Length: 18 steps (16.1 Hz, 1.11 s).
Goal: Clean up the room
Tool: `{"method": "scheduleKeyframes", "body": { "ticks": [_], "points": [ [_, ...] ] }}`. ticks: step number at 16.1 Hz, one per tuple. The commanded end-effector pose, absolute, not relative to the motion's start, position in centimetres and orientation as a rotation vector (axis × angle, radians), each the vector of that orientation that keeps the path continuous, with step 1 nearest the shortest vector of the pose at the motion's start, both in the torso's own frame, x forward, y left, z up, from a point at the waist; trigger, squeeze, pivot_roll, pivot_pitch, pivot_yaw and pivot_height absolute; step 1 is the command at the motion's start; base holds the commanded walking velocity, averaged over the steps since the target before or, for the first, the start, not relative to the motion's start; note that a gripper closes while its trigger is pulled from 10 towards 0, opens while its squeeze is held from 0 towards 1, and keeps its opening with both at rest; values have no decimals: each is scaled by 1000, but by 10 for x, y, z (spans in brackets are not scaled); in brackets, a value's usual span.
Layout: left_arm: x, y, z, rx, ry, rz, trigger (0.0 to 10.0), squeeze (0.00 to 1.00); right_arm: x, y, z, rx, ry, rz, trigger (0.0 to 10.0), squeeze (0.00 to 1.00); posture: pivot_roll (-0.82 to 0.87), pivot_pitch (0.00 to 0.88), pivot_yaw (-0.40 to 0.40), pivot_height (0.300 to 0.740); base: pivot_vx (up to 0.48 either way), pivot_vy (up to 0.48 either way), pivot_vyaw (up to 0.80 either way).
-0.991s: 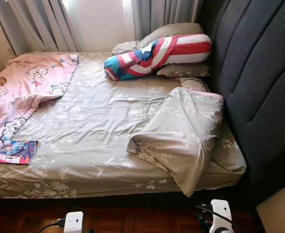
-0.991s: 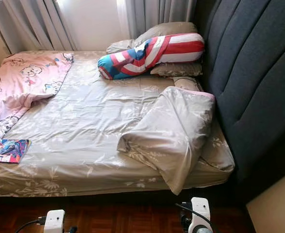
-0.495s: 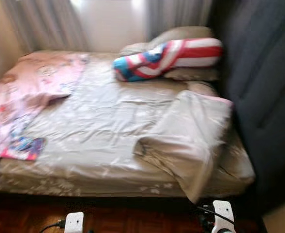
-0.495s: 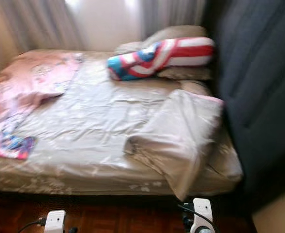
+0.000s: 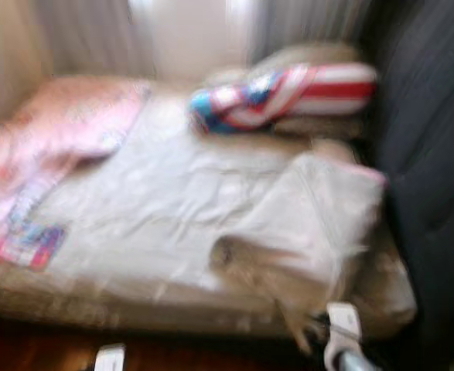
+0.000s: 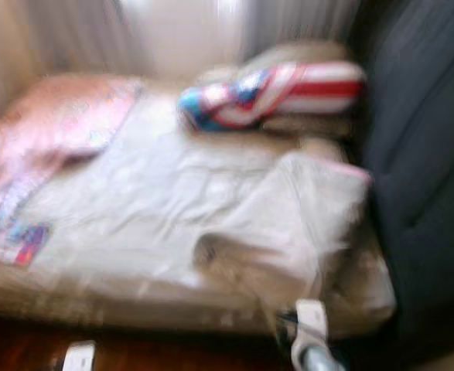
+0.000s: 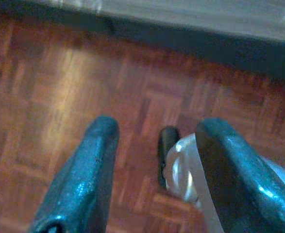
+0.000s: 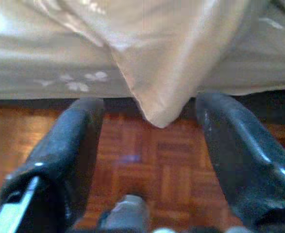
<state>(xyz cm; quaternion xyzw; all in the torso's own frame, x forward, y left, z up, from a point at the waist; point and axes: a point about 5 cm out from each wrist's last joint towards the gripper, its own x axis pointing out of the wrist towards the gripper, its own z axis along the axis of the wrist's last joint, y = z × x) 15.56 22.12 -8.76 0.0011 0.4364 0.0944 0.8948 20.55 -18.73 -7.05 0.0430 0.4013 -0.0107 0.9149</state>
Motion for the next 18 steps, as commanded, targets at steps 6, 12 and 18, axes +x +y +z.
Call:
{"method": "scheduleKeyframes", "body": {
  "ticks": [6, 12, 18],
  "points": [
    [188, 218, -71, -22, 759, 175, 10000, 0, 192, -201, -74, 120, 807, -80, 10000, 0, -8, 1, -32, 740, 106, 0, 0],
    [239, 220, -29, -3, 437, 122, 10000, 0, 255, -191, -28, 182, 470, -80, 10000, 0, -26, 0, -17, 740, 0, 0, 0],
    [255, 205, 4, 28, 162, 43, 10000, 0, 265, -194, -8, 173, 286, -52, 10000, 0, -53, 0, -2, 740, 0, 0, 0]
  ]
}}
